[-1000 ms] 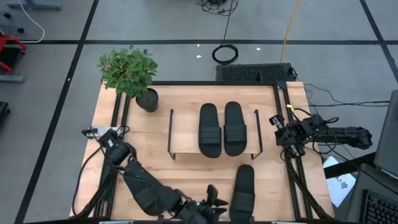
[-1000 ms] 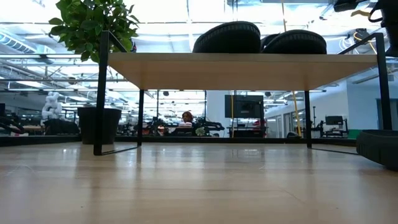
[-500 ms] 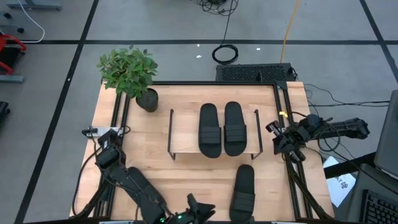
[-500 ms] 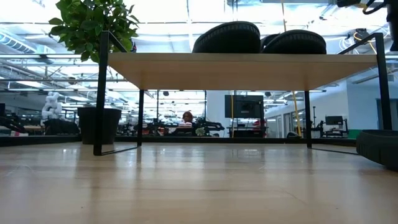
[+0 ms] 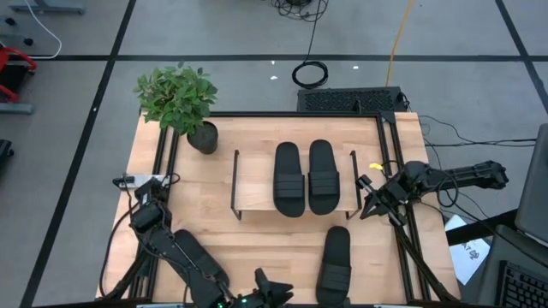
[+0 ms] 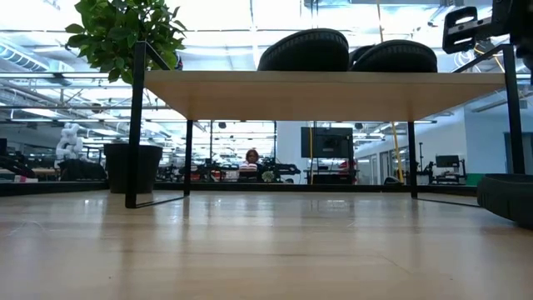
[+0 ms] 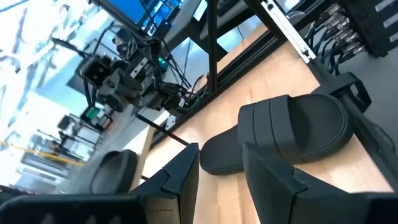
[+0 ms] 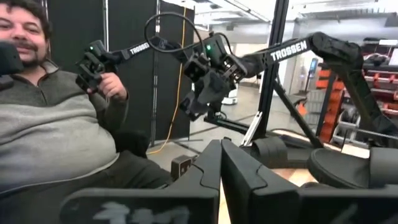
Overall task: Pick and place slides into the shelf
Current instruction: Put the black slide under the shelf
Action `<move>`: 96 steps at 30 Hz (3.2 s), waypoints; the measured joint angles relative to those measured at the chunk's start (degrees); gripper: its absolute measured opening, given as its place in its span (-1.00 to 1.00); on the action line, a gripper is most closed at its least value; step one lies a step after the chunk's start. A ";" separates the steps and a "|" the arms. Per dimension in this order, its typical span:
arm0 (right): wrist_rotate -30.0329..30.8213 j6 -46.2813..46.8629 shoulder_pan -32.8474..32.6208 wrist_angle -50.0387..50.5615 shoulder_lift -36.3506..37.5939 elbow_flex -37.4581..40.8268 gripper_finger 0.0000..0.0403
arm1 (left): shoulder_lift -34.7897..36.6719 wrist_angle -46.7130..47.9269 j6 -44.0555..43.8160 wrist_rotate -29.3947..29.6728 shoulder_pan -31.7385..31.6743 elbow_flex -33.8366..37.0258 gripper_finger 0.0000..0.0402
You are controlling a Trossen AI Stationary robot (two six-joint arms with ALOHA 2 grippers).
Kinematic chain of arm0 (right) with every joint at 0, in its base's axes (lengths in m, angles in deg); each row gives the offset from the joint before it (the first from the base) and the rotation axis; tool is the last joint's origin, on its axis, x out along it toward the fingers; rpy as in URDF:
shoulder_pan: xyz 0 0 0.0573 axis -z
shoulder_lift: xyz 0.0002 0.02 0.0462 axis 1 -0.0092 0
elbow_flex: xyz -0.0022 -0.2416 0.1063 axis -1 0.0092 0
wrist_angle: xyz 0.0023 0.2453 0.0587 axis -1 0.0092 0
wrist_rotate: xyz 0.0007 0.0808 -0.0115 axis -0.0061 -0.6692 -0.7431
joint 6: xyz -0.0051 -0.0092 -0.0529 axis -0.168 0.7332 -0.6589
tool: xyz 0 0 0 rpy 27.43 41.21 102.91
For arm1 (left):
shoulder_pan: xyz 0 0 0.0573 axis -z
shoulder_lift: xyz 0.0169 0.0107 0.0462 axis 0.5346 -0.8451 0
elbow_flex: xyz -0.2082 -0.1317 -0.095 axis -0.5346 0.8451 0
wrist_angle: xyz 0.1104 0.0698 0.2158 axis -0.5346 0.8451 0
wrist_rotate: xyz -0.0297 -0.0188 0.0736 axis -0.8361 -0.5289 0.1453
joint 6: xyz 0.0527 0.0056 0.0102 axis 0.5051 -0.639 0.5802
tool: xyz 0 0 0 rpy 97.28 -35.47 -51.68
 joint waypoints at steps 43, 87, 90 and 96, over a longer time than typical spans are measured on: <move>7.76 -1.03 0.00 -5.02 -0.09 1.18 -1.00 | -4.00 -1.82 -17.59 -56.35 -20.97 0.09 -0.33; 7.74 -1.01 0.00 -4.98 -0.09 1.18 -1.00 | -4.02 -3.21 -20.28 -64.17 -25.73 0.09 0.85; 7.74 -1.02 0.01 -4.98 -0.09 1.18 -1.00 | -4.03 -3.25 -20.23 -64.17 -25.73 0.09 0.89; 7.74 -1.03 0.02 -4.96 -0.09 1.18 -1.00 | -7.05 -3.86 -19.42 -64.02 -25.62 0.02 0.90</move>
